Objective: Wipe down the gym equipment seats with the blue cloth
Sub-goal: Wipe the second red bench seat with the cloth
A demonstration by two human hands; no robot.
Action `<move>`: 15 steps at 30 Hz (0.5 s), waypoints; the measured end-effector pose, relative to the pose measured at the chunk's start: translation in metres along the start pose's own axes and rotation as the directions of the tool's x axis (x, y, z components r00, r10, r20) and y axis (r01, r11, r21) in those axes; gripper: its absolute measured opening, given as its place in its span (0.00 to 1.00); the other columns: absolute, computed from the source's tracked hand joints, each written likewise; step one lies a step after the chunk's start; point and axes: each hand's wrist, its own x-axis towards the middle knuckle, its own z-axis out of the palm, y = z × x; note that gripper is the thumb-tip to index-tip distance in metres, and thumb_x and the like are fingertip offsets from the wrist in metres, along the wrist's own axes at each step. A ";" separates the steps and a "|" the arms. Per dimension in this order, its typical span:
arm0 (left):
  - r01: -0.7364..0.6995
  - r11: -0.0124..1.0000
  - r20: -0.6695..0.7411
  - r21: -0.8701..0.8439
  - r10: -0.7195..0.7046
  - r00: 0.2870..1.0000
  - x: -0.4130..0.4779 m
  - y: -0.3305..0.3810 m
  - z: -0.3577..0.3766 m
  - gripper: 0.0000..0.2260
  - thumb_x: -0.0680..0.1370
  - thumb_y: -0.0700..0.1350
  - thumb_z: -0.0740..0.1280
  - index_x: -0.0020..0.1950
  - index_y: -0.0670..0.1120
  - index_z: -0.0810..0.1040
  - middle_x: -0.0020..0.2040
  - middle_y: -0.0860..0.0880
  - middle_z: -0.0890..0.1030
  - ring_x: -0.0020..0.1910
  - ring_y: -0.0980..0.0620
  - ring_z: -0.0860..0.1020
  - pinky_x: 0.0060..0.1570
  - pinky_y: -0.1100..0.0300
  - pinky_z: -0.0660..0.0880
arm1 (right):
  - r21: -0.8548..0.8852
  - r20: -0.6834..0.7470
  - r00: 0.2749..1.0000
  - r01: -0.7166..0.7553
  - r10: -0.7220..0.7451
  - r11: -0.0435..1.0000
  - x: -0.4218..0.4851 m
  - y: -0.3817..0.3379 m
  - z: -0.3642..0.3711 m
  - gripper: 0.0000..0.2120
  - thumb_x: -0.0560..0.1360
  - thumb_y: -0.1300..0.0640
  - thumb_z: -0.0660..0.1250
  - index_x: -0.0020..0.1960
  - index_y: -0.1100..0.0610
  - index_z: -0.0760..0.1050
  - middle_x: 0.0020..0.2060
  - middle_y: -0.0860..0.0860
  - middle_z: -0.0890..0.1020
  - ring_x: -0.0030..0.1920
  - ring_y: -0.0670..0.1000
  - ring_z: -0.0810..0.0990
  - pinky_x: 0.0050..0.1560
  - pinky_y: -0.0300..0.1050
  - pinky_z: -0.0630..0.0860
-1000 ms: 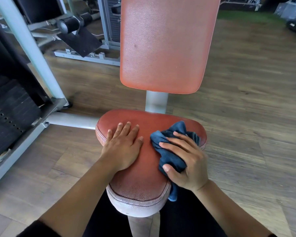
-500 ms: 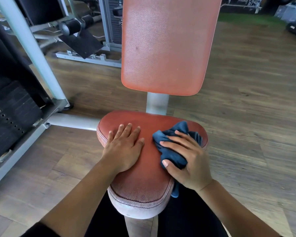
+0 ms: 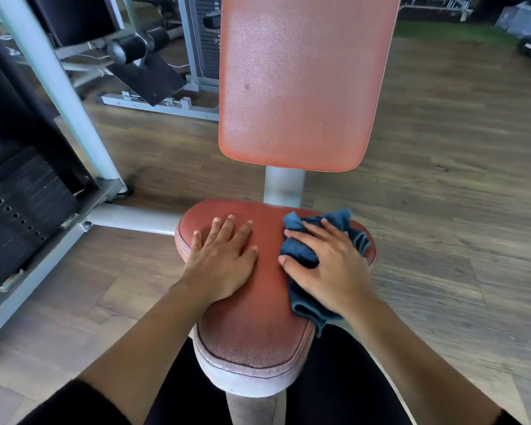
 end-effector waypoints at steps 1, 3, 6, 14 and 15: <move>0.016 1.000 -0.017 0.007 -0.016 1.000 0.006 -0.004 -0.002 0.24 0.81 0.55 0.50 0.77 0.58 0.49 0.79 0.52 0.45 0.77 0.51 0.41 0.73 0.45 0.39 | 0.000 0.008 1.000 0.002 -0.002 1.000 -0.005 -0.001 -0.001 0.34 0.63 0.26 0.54 0.64 0.38 0.73 0.69 0.40 0.71 0.74 0.48 0.60 0.74 0.53 0.58; 0.066 0.998 -0.033 0.012 -0.066 0.997 0.024 -0.014 -0.009 0.24 0.81 0.54 0.49 0.78 0.57 0.50 0.79 0.51 0.45 0.77 0.49 0.42 0.74 0.44 0.41 | -0.034 0.044 0.999 -0.003 0.004 0.999 -0.003 0.001 0.000 0.40 0.60 0.21 0.52 0.66 0.38 0.72 0.70 0.39 0.69 0.75 0.47 0.59 0.75 0.50 0.55; 0.158 0.987 0.021 -0.011 -0.157 0.987 0.047 -0.028 -0.015 0.26 0.81 0.59 0.49 0.78 0.55 0.49 0.79 0.49 0.44 0.77 0.48 0.40 0.74 0.45 0.41 | -0.068 0.086 0.995 -0.036 0.042 0.997 0.024 0.007 0.006 0.42 0.59 0.20 0.51 0.66 0.39 0.72 0.70 0.41 0.69 0.74 0.49 0.59 0.74 0.52 0.55; 0.177 0.982 -0.071 0.060 -0.172 0.982 0.053 -0.035 0.000 0.23 0.82 0.57 0.45 0.77 0.58 0.49 0.79 0.51 0.46 0.77 0.49 0.43 0.74 0.46 0.42 | -0.093 0.130 0.991 -0.018 0.030 0.996 0.049 -0.002 0.016 0.35 0.69 0.25 0.48 0.68 0.41 0.71 0.72 0.45 0.69 0.75 0.53 0.59 0.74 0.58 0.55; 0.178 0.982 -0.073 0.062 -0.173 0.982 0.054 -0.035 0.000 0.23 0.82 0.57 0.45 0.77 0.58 0.49 0.79 0.52 0.46 0.77 0.49 0.43 0.74 0.47 0.42 | -0.081 0.133 0.991 0.001 0.010 0.997 0.041 -0.003 0.014 0.36 0.68 0.25 0.46 0.68 0.40 0.70 0.72 0.44 0.68 0.75 0.51 0.58 0.74 0.57 0.54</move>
